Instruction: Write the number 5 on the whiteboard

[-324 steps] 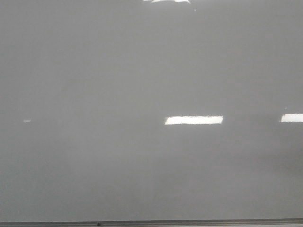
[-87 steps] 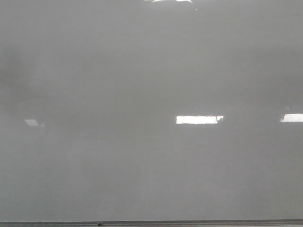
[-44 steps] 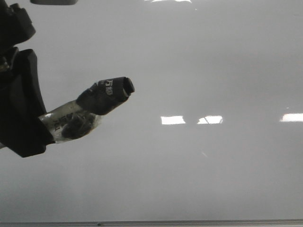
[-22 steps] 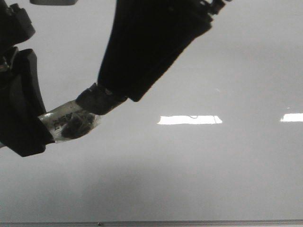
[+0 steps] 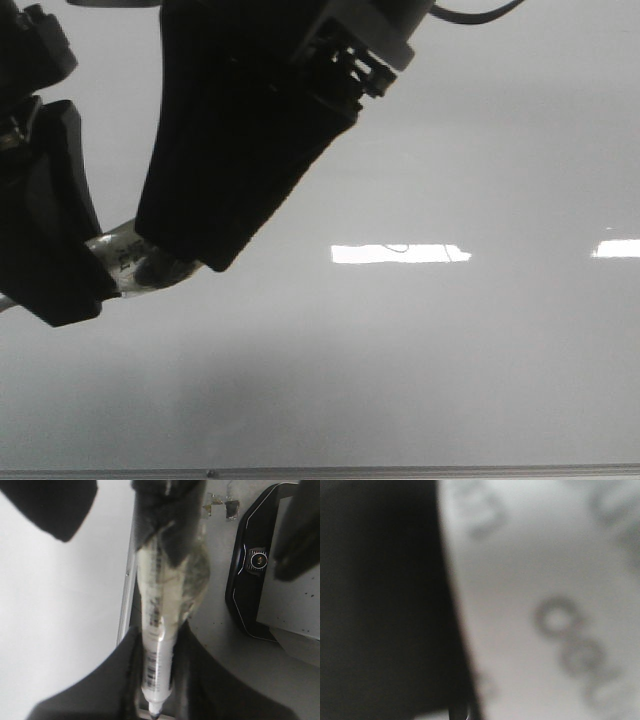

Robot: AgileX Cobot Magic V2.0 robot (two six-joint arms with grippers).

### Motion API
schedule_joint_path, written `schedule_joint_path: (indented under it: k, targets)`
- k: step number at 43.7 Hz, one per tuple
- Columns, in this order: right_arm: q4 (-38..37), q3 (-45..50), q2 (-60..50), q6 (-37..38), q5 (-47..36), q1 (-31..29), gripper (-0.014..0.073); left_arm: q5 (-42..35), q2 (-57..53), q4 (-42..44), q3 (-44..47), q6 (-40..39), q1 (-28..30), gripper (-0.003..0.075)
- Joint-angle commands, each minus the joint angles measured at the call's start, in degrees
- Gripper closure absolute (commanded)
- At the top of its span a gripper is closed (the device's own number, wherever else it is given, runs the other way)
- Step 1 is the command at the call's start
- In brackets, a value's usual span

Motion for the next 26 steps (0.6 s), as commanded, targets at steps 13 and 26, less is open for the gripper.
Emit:
schedule_joint_path:
  k: [13,26]
  targets:
    - [1.4,-1.9,-1.9,-0.8,2.0,0.0,0.0608,-2.3,-1.7,-0.2,-1.8,0.0,-0.4,0.0741]
    - [0.4,-1.9,-1.9,-0.8,3.7,-0.2,0.0664,-2.4,-1.7,-0.2,-1.8,0.0,-0.4,0.0724]
